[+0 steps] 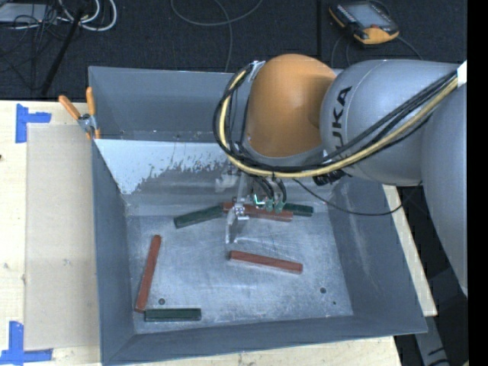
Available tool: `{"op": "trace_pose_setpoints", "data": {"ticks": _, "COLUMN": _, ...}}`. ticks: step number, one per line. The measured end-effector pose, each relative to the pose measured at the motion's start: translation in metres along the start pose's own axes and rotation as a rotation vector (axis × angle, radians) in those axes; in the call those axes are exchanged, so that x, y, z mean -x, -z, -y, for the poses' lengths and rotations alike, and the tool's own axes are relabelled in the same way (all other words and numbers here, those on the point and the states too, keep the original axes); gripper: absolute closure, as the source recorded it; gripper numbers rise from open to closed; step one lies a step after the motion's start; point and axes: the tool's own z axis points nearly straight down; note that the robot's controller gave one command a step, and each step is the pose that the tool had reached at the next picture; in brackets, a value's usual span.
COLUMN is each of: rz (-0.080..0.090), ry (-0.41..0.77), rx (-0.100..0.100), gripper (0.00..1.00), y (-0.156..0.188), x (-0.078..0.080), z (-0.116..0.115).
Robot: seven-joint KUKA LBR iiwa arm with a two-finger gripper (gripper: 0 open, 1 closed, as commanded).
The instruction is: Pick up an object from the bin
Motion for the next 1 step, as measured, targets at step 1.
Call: {"op": "trace_pose_setpoints", "data": {"ticks": 1, "rz": 0.007, "ry": -0.002, "rx": 0.001, "gripper": 0.0, "y": 0.0039, "x": 0.0017, "z": 0.0005}}
